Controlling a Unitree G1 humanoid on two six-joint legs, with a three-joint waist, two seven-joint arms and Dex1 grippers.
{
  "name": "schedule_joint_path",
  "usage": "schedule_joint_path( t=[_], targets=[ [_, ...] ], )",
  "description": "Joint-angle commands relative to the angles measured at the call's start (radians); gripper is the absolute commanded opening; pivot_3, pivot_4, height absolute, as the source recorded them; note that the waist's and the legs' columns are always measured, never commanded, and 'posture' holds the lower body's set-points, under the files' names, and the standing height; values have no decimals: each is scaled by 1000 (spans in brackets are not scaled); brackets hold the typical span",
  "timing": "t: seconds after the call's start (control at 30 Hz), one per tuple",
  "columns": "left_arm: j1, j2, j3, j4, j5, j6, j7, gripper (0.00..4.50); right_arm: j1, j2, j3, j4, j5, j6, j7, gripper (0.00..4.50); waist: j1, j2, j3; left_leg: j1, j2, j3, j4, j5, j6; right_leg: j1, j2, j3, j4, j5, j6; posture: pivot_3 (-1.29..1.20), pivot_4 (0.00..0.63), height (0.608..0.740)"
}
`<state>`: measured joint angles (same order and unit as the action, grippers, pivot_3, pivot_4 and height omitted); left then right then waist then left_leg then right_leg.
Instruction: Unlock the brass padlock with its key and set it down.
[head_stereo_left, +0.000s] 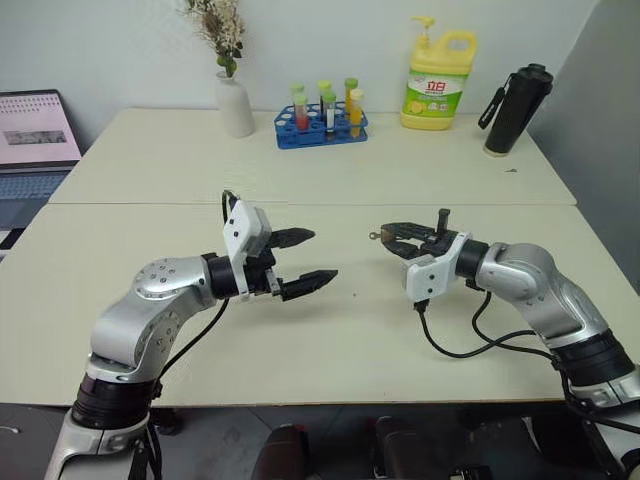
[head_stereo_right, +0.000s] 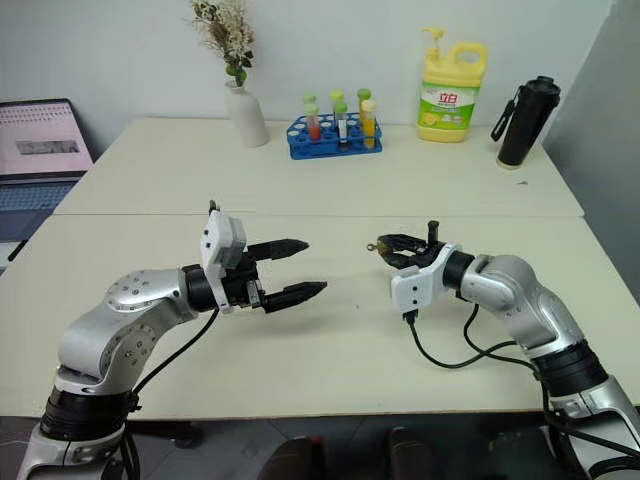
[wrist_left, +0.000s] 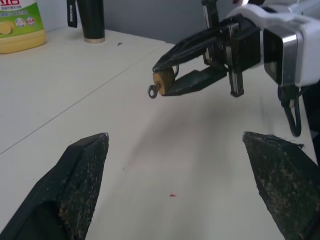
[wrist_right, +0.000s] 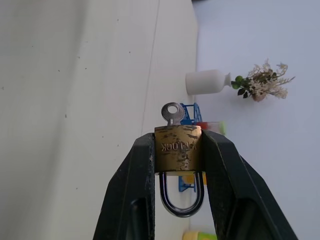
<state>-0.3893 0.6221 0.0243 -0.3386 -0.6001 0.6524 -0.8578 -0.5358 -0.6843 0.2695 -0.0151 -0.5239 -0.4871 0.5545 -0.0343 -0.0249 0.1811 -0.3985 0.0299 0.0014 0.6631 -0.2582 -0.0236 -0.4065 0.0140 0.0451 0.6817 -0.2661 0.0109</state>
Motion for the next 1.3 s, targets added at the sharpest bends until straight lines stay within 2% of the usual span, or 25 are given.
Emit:
schedule_joint_path(
  t=[0.03,0.17,0.3,0.8,0.93,1.3],
  targets=[
    [-51,-3,32,15,-59,51,2,4500,-18,5,-18,-17,-28,-66,-78,941,2,0,0,0,0,-1,0,0,0,0,0,0,0,0,0,0,150,740],
    [-162,24,-26,78,-49,76,-77,4500,-28,16,-26,-15,-13,-155,-140,941,4,0,0,-1,-1,-1,0,0,0,0,1,-1,0,0,0,0,150,740],
    [-226,-8,-51,129,-42,77,-96,4500,-31,31,-12,-20,-1,-179,-132,941,5,0,0,-1,-2,0,1,0,0,0,0,-1,0,0,-1,0,150,740],
    [-282,-34,-84,213,-8,41,-157,4500,-43,64,-7,-21,20,-186,-101,941,4,0,0,-1,-1,0,1,0,0,0,0,0,0,1,-1,0,150,740],
    [-288,-42,-85,227,-2,34,-166,3636,-44,65,-6,-21,24,-187,-95,941,4,0,0,-1,-1,-1,1,0,0,0,0,0,0,1,-1,0,150,740],
    [-312,-57,-104,268,32,5,-199,67,-45,77,1,-36,46,-181,-66,941,4,0,0,-1,-1,-1,1,0,0,0,0,0,0,1,-1,0,150,740]
  ],
)
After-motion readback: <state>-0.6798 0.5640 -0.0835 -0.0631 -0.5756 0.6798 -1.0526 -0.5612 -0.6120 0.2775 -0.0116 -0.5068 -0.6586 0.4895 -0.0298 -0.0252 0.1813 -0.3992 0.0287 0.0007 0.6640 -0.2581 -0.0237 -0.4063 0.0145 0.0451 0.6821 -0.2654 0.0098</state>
